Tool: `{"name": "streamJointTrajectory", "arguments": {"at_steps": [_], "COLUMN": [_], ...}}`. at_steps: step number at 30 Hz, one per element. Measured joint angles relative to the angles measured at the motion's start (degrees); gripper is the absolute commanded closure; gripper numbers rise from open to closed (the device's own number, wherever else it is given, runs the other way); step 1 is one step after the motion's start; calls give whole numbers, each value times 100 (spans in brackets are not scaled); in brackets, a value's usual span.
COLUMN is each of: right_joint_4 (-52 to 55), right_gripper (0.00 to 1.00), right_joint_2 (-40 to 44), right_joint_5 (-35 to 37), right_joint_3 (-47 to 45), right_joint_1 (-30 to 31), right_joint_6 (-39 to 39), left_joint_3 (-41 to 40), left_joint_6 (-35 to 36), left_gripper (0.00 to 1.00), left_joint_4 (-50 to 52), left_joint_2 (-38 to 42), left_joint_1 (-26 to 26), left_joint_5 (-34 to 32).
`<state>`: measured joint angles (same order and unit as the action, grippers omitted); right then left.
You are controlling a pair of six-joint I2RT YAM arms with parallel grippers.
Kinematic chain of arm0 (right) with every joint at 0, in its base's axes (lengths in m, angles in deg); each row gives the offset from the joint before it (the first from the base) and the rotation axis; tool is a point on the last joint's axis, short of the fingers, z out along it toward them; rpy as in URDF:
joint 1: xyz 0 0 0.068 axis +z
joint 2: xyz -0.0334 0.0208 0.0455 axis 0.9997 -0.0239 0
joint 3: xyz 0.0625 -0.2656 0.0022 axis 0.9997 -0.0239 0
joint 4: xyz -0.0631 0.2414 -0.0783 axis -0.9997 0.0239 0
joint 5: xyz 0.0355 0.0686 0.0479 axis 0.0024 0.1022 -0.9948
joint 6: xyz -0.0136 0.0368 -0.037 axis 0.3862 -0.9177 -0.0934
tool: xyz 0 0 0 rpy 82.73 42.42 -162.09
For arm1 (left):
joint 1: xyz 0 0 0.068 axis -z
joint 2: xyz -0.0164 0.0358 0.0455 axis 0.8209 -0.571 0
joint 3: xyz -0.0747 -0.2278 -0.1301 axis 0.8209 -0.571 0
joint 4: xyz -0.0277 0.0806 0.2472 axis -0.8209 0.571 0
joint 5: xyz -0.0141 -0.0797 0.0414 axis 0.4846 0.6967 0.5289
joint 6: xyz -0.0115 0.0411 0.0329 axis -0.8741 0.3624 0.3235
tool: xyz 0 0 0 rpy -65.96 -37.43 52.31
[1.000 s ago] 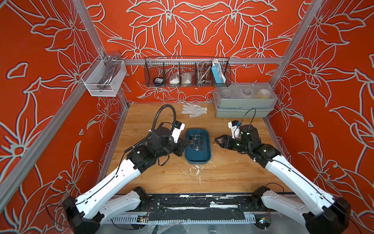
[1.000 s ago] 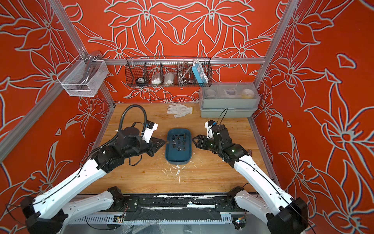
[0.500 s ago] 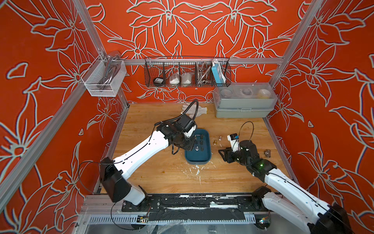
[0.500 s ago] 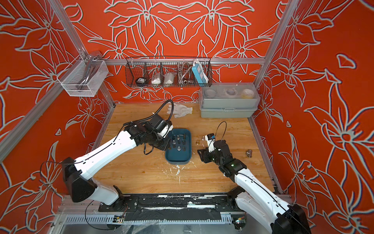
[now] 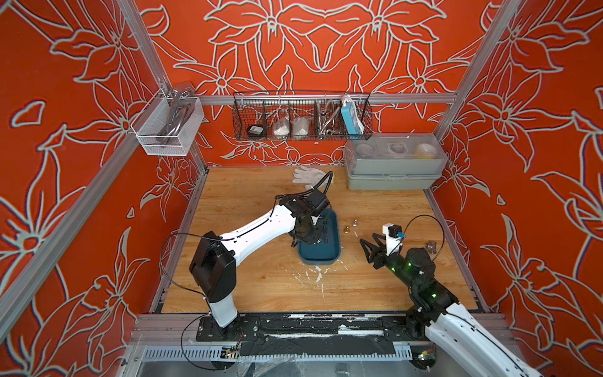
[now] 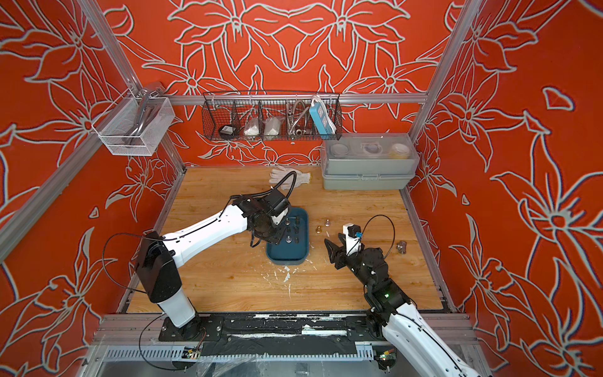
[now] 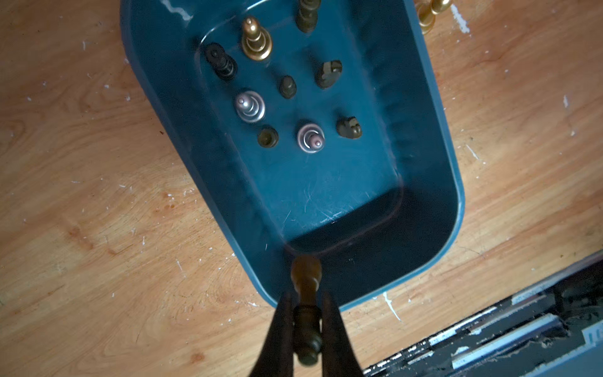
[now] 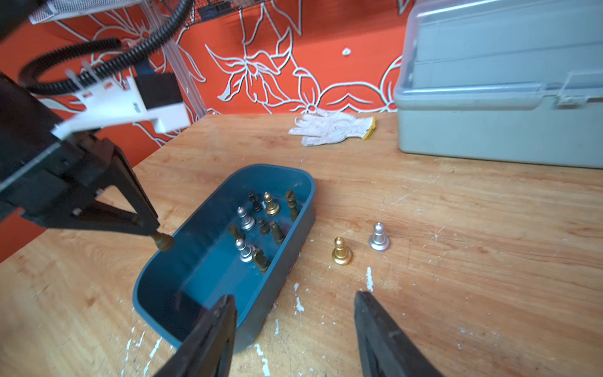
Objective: Put the chess pieces into the storage box
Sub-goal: Place the chess piece in the storage box.
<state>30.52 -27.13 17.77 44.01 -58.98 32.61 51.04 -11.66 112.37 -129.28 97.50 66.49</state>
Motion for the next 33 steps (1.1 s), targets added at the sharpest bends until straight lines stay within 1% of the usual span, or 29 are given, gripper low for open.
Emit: {"name": "streamJointTrajectory", "arguments": {"at_steps": [9, 16, 33], "right_joint_4": [-216, -267, -365], "right_gripper": [38, 38, 39], "right_joint_2": [-302, -350, -376], "right_joint_5": [37, 37, 37], "right_joint_3": [-11, -37, -59], "right_joint_1": [0, 0, 0], "right_joint_6": [-9, -13, -35], "left_joint_3": [-271, -402, -457], "left_joint_6": [-116, -179, -181], "left_gripper": [100, 100, 100], "left_joint_4": [-428, -599, -938], "left_joint_2": [-365, -566, -940], "left_joint_1": [116, 118, 118], "left_joint_5": [-293, -533, -658]}}
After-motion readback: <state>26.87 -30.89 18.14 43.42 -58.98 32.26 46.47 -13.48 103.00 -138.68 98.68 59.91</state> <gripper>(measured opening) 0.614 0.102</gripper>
